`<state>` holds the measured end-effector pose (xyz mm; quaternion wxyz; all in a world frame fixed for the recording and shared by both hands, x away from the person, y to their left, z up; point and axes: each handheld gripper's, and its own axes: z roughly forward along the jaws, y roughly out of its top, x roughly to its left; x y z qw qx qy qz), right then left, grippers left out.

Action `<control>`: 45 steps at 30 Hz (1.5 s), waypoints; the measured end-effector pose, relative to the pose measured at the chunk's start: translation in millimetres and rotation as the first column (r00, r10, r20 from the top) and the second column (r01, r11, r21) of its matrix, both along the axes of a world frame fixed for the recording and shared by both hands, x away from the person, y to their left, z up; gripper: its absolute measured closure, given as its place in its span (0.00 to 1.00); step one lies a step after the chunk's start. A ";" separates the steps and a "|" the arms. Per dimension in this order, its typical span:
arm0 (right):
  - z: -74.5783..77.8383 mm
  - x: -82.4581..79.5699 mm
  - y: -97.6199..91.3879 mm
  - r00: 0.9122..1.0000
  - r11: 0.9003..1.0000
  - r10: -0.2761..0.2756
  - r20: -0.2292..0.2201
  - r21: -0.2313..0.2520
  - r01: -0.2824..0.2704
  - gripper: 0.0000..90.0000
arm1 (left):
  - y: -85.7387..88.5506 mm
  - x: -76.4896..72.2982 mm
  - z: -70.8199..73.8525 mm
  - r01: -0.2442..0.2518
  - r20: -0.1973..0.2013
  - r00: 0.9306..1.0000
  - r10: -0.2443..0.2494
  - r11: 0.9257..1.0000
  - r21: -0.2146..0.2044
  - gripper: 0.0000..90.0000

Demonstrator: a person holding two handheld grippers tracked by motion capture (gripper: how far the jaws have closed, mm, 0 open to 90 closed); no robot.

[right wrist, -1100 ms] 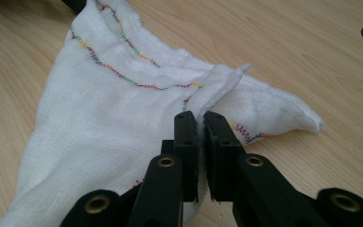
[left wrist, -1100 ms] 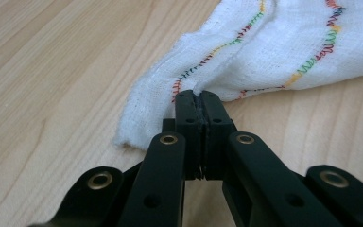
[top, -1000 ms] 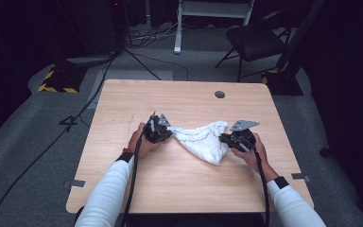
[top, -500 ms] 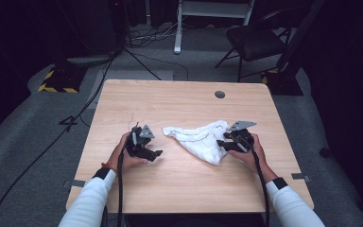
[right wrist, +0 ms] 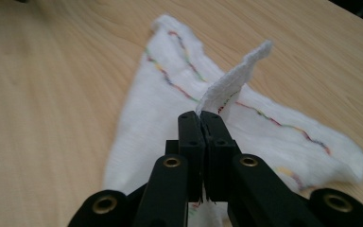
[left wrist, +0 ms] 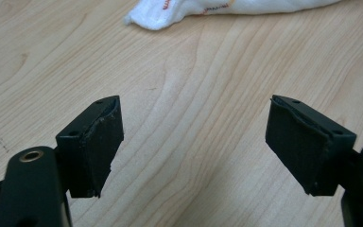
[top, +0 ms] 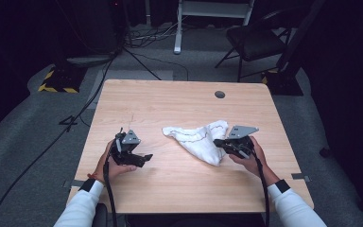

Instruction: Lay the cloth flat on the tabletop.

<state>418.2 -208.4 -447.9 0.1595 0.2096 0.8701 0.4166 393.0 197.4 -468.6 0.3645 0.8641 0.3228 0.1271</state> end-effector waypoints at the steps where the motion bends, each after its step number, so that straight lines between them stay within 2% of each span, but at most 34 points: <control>1: 2.2 -5.3 4.0 1.000 1.000 0.025 0.010 -0.004 -0.025 0.98 | -2.6 -0.6 -0.7 -0.002 -0.005 1.000 0.003 1.000 0.021 0.23; 3: 5.2 -16.0 12.6 0.998 0.998 0.063 0.029 -0.013 -0.063 0.98 | -5.0 -1.3 -0.9 -0.008 -0.006 1.000 0.009 0.999 0.038 0.23; 4: 5.2 -16.0 12.6 0.998 0.998 0.063 0.029 -0.013 -0.063 0.98 | -5.0 -1.3 -0.9 -0.008 -0.006 1.000 0.009 0.999 0.038 0.23; 5: 7.0 -27.4 22.1 0.993 0.993 0.117 0.032 -0.018 -0.117 0.98 | -5.8 -3.0 0.6 -0.010 0.000 1.000 0.010 0.999 0.034 0.23; 9: 7.9 -45.7 37.5 0.981 0.981 0.194 0.028 -0.026 -0.193 0.98 | -5.2 -7.3 4.0 -0.018 0.015 1.000 0.018 1.000 0.023 0.23; 10: 7.9 -45.7 37.5 0.981 0.981 0.194 0.028 -0.026 -0.193 0.98 | -5.2 -7.3 4.0 -0.018 0.015 1.000 0.018 1.000 0.023 0.23; 11: 6.5 -55.1 47.0 0.973 0.973 0.228 0.023 -0.026 -0.227 0.98 | -5.8 -9.5 5.3 -0.030 0.017 0.999 0.030 0.999 0.020 0.22; 14: 3.2 -63.3 56.2 0.967 0.966 0.255 0.012 -0.032 -0.255 0.98 | -9.8 -14.5 8.3 -0.025 0.030 0.999 0.024 1.000 0.007 0.22; 17: -1.8 -72.5 67.2 0.958 0.957 0.287 -0.002 -0.046 -0.286 0.96 | -18.3 -20.7 10.1 -0.002 0.046 0.999 0.002 1.000 0.013 0.22; 19: -5.2 -77.6 73.9 0.954 0.953 0.298 -0.010 -0.052 -0.298 0.89 | -25.1 -22.6 11.1 0.010 0.054 0.998 -0.011 1.000 0.025 0.22; 22: -9.5 -83.5 79.9 0.954 0.952 0.300 -0.011 -0.065 -0.300 0.76 | -35.4 -23.3 12.3 0.026 0.053 0.998 -0.027 1.000 0.013 0.23; 25: -9.8 -84.2 78.1 0.957 0.955 0.290 -0.015 -0.059 -0.290 0.73 | -44.1 -23.7 11.9 0.047 0.058 0.997 -0.048 0.999 0.016 0.23; 26: -7.9 -81.4 71.8 0.961 0.961 0.274 -0.019 -0.042 -0.275 0.70 | -51.2 -23.7 10.9 0.060 0.043 0.997 -0.060 0.998 0.008 0.23; 29: -5.5 -74.2 62.0 0.973 0.973 0.230 -0.012 -0.034 -0.230 0.69 | -64.2 -24.1 8.3 0.087 0.031 0.996 -0.087 0.996 0.009 0.23; 30: -5.5 -74.2 62.0 0.973 0.973 0.230 -0.012 -0.034 -0.230 0.69 | -64.2 -24.1 8.3 0.087 0.031 0.996 -0.087 0.996 0.009 0.23; 31: -4.9 -64.6 55.1 0.983 0.983 0.181 -0.012 -0.025 -0.181 0.66 | -74.2 -23.6 6.0 0.104 0.020 0.994 -0.105 0.994 0.010 0.23; 35: -8.7 -42.3 53.8 0.995 0.994 0.103 -0.015 -0.041 -0.103 0.64 | -92.8 -21.5 3.2 0.123 0.012 0.992 -0.123 0.992 0.016 0.23; 36: -8.7 -42.3 53.8 0.995 0.994 0.103 -0.015 -0.041 -0.103 0.64 | -92.8 -21.5 3.2 0.123 0.012 0.992 -0.123 0.992 0.016 0.23; 37: -9.6 -38.2 54.7 0.995 0.994 0.095 -0.015 -0.047 -0.095 0.64 | -100.5 -20.6 2.0 0.125 0.017 0.992 -0.125 0.992 0.028 0.23; 38: -12.1 -25.1 58.4 0.997 0.996 0.070 -0.019 -0.059 -0.071 0.61 | -107.5 -19.6 -0.6 0.127 0.021 0.992 -0.128 0.991 0.045 0.24; 39: -13.3 -21.0 59.8 0.997 0.996 0.068 -0.026 -0.060 -0.069 0.60 | -107.5 -19.6 -0.6 0.127 0.021 0.992 -0.128 0.991 0.045 0.25; 41: -17.1 -12.6 64.9 0.997 0.995 0.060 -0.053 -0.072 -0.063 0.58 | -115.2 -15.8 -7.7 0.127 0.008 0.992 -0.128 0.988 0.083 0.27; 43: -21.9 -7.2 72.0 0.995 0.993 0.063 -0.073 -0.094 -0.070 0.56 | -114.8 -12.3 -12.6 0.128 -0.020 0.992 -0.127 0.988 0.082 0.27; 45: -25.1 -4.1 76.1 0.995 0.993 0.055 -0.088 -0.096 -0.063 0.56 | -112.9 -9.8 -16.4 0.129 -0.040 0.991 -0.126 0.988 0.083 0.31</control>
